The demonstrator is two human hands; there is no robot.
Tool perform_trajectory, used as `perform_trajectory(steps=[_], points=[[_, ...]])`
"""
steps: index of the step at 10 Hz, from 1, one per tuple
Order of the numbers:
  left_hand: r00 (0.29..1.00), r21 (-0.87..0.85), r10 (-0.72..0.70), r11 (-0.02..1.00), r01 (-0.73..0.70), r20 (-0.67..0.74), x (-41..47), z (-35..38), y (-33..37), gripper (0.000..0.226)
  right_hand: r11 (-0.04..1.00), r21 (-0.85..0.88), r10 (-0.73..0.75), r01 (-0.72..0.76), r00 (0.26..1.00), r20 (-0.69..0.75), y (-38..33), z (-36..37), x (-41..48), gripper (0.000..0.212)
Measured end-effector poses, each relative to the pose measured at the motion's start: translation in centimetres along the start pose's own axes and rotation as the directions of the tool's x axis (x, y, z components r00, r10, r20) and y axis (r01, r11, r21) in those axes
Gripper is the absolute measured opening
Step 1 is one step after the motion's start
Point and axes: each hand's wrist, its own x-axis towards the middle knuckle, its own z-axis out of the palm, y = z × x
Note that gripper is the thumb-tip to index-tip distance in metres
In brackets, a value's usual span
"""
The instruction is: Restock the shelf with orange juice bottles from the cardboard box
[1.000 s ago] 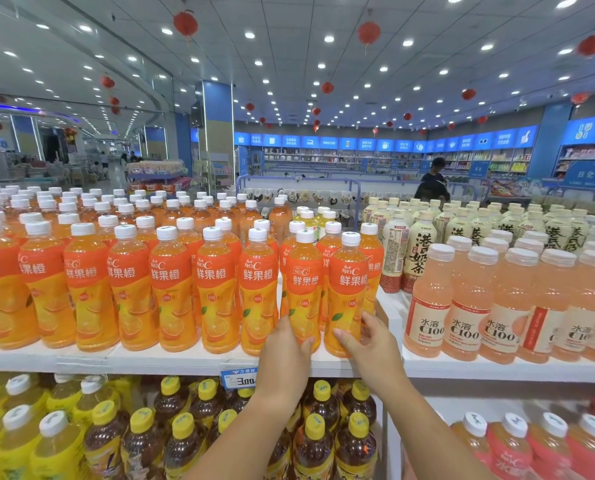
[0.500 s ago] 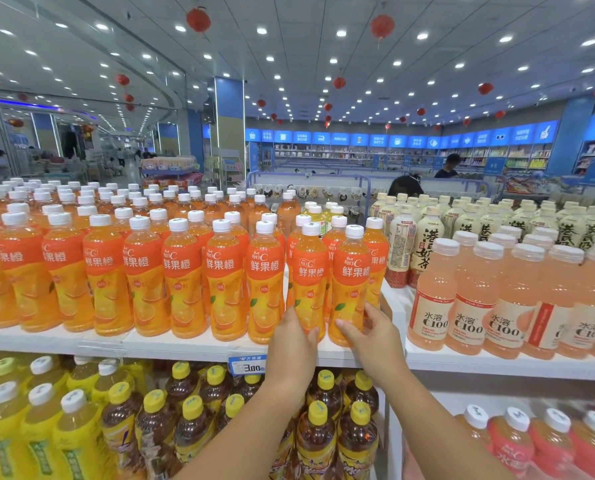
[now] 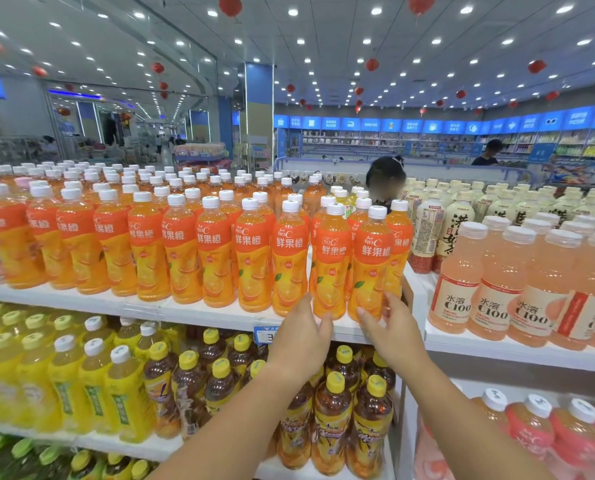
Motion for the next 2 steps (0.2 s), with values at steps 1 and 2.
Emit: perform_trajectory(steps=[1,2], points=[[0.999,0.016,-0.029,0.999,0.029,0.035,-1.6,-1.1,-0.4,0.063,0.999,-0.039,-0.003,0.003,1.0,-0.003,-0.3,0.0,-1.1,0.058],[0.993,-0.002,-0.062,0.998,0.062,0.096,-3.7,-3.3,-1.7,0.074,0.997,-0.073,0.017,-0.018,1.0,-0.006,-1.5,0.2,-3.3,0.064]])
